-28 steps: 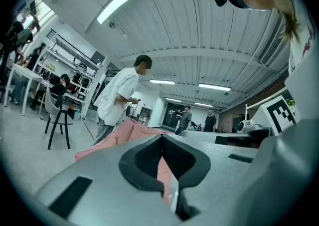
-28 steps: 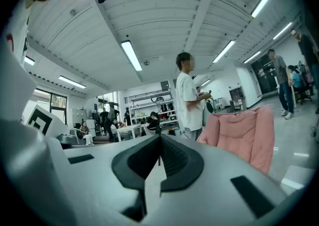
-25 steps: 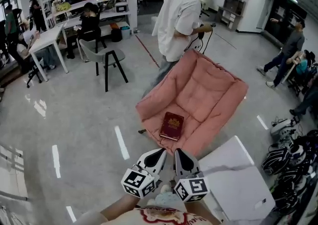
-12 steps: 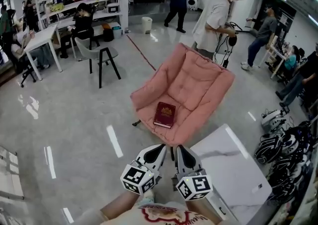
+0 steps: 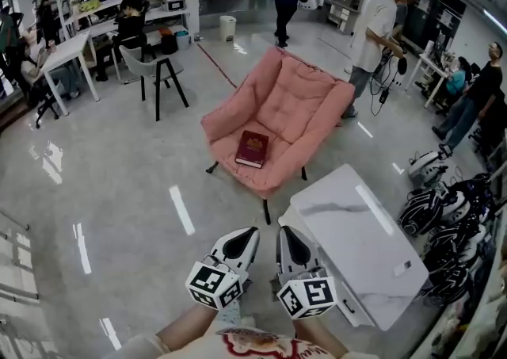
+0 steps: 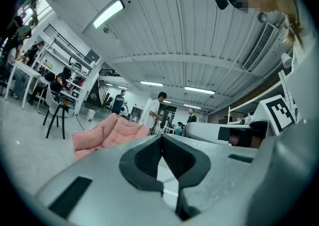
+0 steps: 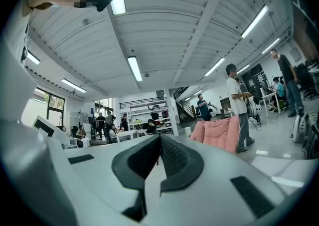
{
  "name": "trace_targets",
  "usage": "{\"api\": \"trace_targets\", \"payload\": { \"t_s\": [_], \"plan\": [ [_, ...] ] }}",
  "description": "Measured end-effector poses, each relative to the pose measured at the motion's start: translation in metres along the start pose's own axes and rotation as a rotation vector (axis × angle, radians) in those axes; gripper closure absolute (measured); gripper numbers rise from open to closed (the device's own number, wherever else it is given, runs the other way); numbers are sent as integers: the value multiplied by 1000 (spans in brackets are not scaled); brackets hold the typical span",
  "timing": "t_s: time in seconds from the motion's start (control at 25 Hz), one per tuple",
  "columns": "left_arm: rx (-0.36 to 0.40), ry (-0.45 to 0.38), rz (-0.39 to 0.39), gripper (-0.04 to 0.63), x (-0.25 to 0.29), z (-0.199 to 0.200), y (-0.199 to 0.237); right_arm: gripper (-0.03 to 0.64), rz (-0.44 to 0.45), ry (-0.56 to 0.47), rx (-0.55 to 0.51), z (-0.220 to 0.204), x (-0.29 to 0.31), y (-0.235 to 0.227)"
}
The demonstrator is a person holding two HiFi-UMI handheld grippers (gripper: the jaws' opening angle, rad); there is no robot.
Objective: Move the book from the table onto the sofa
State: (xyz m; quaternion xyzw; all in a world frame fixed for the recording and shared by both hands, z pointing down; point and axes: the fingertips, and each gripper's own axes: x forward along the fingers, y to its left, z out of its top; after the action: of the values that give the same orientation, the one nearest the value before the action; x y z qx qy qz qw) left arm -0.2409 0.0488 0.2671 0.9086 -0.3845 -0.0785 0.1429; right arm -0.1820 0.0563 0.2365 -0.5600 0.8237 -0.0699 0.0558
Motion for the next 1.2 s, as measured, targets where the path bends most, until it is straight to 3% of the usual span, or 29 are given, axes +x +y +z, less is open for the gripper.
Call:
{"api": "trace_targets", "payload": {
  "t_s": [0.36, 0.56, 1.2],
  "plan": [
    [14, -14, -40, 591, -45, 4, -52, 615, -30, 6, -2, -2, -67, 25],
    [54, -26, -45, 591, -57, 18, -42, 617, -30, -9, -3, -2, -57, 41],
    [33, -21, -47, 591, -74, 20, -24, 617, 1, 10, -13, -4, -42, 72]
  ]
}}
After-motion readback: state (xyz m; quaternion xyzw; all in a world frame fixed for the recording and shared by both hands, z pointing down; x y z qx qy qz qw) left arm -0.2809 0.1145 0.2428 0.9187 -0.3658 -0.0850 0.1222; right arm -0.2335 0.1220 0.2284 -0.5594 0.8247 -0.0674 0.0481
